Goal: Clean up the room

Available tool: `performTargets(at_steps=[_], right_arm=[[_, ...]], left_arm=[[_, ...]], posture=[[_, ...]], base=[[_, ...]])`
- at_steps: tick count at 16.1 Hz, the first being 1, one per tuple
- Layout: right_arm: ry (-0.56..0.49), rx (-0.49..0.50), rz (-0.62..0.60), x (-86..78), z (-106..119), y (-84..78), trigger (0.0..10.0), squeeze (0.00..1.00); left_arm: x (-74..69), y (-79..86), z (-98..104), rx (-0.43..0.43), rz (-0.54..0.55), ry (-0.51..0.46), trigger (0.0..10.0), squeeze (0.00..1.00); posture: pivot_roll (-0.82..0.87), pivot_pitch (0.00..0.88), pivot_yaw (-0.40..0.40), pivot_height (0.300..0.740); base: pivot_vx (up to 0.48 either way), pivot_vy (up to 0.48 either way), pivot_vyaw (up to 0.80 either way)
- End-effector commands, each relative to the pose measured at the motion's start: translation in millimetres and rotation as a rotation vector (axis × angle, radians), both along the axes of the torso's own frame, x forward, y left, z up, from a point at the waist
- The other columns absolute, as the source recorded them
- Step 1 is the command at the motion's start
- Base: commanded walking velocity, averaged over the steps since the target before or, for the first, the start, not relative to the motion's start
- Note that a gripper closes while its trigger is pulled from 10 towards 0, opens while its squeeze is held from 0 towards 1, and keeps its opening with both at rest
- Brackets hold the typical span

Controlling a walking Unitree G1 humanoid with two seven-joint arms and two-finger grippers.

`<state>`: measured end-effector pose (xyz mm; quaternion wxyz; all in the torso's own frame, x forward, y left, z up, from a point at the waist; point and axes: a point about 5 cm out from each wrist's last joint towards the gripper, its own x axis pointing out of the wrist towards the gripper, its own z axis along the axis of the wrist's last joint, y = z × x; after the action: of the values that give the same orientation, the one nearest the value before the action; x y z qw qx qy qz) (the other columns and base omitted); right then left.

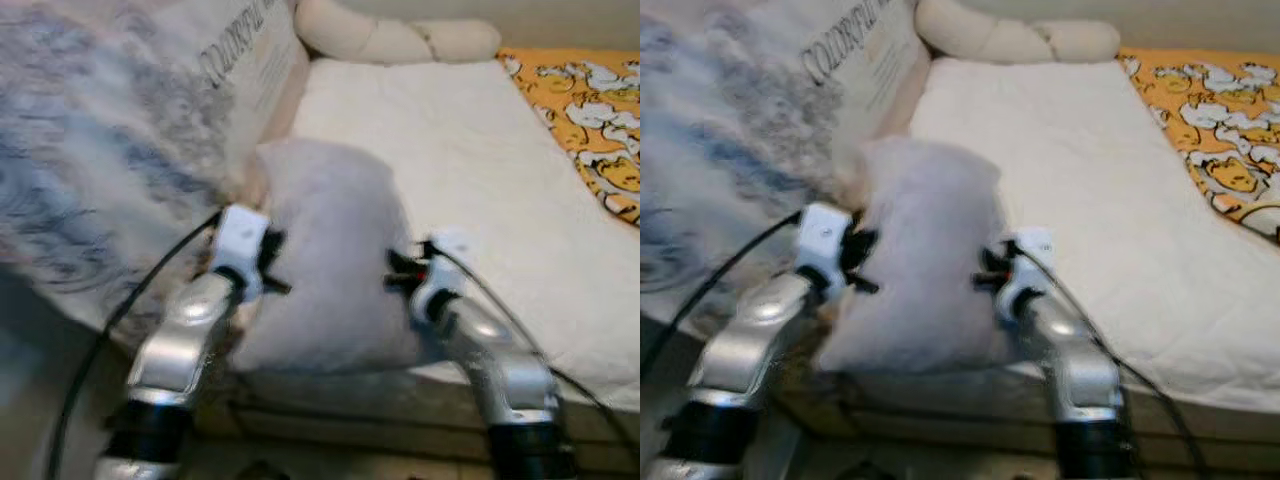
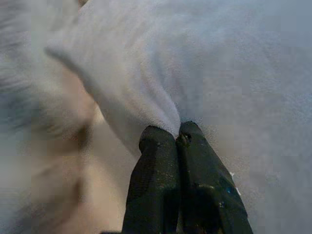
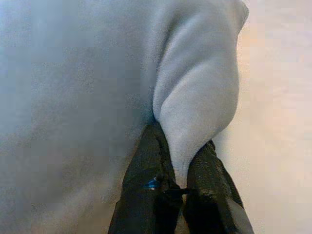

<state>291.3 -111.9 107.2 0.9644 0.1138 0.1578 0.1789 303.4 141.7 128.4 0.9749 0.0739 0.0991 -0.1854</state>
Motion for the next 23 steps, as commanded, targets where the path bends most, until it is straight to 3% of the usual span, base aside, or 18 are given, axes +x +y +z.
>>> performTargets(at_steps=[1, 2, 7, 14, 23], right_arm=[[-0.012, 0.02, -0.005, 3.2, 8, -2.6, 10.0, 0.0], [0.014, 0.045, -0.015, 3.5, 8, -3.0, 10.0, 0.0], [-0.053, -0.04, -0.008, 6.6, 10, -5.4, 10.0, 0.0], [-0.046, -0.034, -0.006, 7.7, 10, -3.6, 10.0, 0.0], [-0.048, -0.04, -0.015, 11.8, 11, -5.8, 10.0, 0.0]], left_arm=[[1.1, -6.9, 12, -0.015, -0.014, -0.051, 10.0, 0.0], [0.6, -4.7, 13, -0.019, -0.002, -0.053, 10.0, 0.0], [0.0, -3.8, 15, -0.052, 0.004, -0.066, 10.0, 0.0], [1.8, -21.7, 19, -0.02, -0.1, -0.089, 10.0, 0.0], [7.0, -22.3, 23, -0.024, -0.073, -0.105, 10.0, 0.0]], posture=[[0.06, 0.0, 0.031, 0.74], [0.06, 0.0, 0.028, 0.74], [0.07, 0.0, 0.022, 0.74], [0.06, 0.0, 0.023, 0.74], [0.06, 0.0, 0.022, 0.74]], base=[[0.0, 0.0, 0.0], [0.0, 0.0, 0.0], [0.0, 0.0, 0.0], [0.264, 0.0, -0.29], [0.273, 0.0, 0.0]])
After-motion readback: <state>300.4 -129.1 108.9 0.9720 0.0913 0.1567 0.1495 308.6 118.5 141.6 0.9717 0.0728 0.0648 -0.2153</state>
